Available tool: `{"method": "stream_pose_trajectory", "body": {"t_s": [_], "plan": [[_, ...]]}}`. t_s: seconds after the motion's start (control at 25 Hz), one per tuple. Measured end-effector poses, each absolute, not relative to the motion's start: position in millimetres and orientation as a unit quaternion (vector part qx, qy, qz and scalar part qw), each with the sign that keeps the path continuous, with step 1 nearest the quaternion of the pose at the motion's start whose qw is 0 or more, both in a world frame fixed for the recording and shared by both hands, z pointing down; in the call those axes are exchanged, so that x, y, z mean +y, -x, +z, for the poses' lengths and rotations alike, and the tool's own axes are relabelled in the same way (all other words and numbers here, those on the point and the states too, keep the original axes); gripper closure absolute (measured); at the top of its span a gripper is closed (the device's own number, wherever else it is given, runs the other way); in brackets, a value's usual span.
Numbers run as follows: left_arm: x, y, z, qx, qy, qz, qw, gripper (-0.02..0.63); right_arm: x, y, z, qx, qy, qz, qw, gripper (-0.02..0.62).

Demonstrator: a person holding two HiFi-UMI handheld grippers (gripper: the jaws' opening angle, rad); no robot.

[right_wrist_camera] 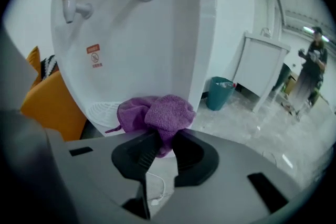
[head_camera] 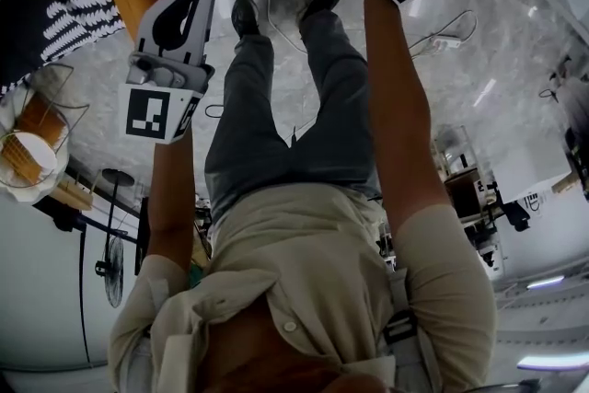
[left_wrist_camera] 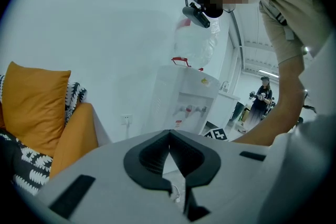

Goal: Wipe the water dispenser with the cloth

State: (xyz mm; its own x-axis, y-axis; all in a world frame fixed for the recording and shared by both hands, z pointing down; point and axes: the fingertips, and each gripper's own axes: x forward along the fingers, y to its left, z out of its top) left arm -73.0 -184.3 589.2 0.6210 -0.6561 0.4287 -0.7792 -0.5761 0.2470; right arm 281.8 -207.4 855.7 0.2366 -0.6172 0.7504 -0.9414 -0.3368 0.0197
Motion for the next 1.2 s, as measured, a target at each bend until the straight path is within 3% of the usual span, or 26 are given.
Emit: {"method": "stream_pose_trajectory", "body": {"t_s": [0.16,0.32,0.52,0.76,0.92,1.2], "plan": [[-179,95,604,-0.417,-0.871,0.148,0.213,0.591,-197,-255,886,-0.457,-0.779,0.394,0.17,0.522],[-170,117,626,-0.414,-0.868,0.17,0.215,0.591,-203,-212,917,-0.455,-0.766,0.43,0.145,0.522],[-156,128,639,-0.412,-0.864,0.19,0.217,0.591,-235,-140,954,-0.551,-0.679,0.457,0.162,0.522],[-147,140,655,-0.421,-0.858,0.197,0.22,0.591,-288,-91,957,-0.641,-0.634,0.392,0.183,0.523],[-144,133,663,-0.419,-0.856,0.198,0.227,0.591,-275,-123,971,-0.628,-0.637,0.385,0.224,0.522],[-153,104,669,-0.404,-0.868,0.187,0.221,0.591,-223,-263,1011,-0.518,-0.693,0.406,0.295,0.52]]}}
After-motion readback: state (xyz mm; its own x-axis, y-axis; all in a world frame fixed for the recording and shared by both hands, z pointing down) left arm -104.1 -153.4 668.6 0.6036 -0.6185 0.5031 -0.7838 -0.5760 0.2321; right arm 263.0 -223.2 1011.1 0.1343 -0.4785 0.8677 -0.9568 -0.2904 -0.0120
